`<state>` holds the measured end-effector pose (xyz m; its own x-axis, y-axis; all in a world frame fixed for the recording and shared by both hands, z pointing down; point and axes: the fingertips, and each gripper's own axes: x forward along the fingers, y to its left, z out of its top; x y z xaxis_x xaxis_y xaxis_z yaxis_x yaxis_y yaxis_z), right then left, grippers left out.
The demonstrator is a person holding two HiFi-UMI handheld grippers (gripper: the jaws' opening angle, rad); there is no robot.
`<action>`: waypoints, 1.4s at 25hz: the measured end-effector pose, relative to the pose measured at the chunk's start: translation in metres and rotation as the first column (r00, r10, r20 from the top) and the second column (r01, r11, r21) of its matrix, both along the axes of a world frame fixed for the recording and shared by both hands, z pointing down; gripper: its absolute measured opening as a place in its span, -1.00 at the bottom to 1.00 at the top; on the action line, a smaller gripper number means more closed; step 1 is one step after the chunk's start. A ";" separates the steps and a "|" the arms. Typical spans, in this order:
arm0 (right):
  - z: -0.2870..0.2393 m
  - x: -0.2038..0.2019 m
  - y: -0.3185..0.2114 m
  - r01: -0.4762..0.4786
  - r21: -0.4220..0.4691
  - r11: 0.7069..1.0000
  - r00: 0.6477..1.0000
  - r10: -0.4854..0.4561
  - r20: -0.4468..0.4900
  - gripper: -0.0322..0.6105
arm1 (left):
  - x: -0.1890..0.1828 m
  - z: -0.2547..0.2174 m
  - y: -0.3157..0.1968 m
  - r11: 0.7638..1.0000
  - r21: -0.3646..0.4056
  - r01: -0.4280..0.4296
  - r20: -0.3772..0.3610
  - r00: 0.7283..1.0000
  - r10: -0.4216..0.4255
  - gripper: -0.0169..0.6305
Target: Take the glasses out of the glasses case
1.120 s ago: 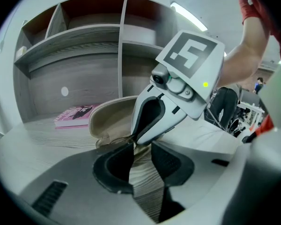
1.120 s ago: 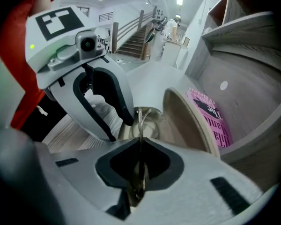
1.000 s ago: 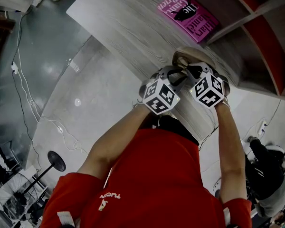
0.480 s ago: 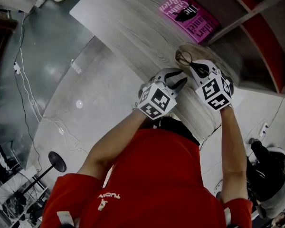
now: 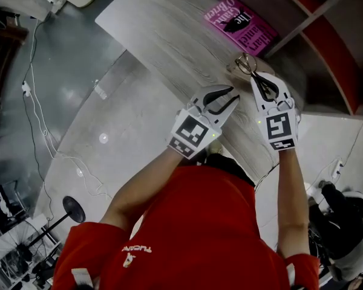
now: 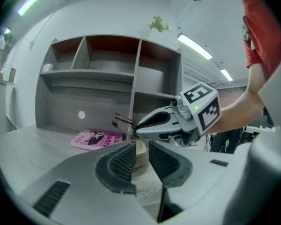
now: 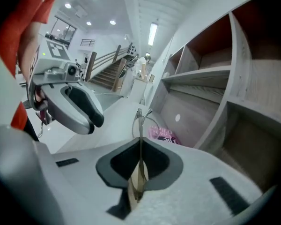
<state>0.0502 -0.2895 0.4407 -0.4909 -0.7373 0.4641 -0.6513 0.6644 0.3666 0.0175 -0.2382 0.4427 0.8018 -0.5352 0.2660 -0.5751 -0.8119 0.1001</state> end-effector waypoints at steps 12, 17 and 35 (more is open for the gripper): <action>-0.132 -0.001 0.042 -0.034 0.071 0.997 0.813 -0.013 0.583 -0.85 | -0.023 -0.123 -0.008 0.990 0.082 0.116 -0.262 0.961 -0.091 -0.81; -0.172 -0.011 0.069 -0.013 0.087 0.996 0.699 -0.053 0.713 -0.85 | -0.037 -0.169 0.002 0.982 0.126 0.141 -0.327 0.940 -0.093 -0.85; -0.204 -0.013 0.123 0.074 0.063 0.995 0.314 -0.083 0.946 -0.85 | -0.050 -0.223 0.043 0.968 0.227 0.110 -0.354 0.935 -0.023 -0.91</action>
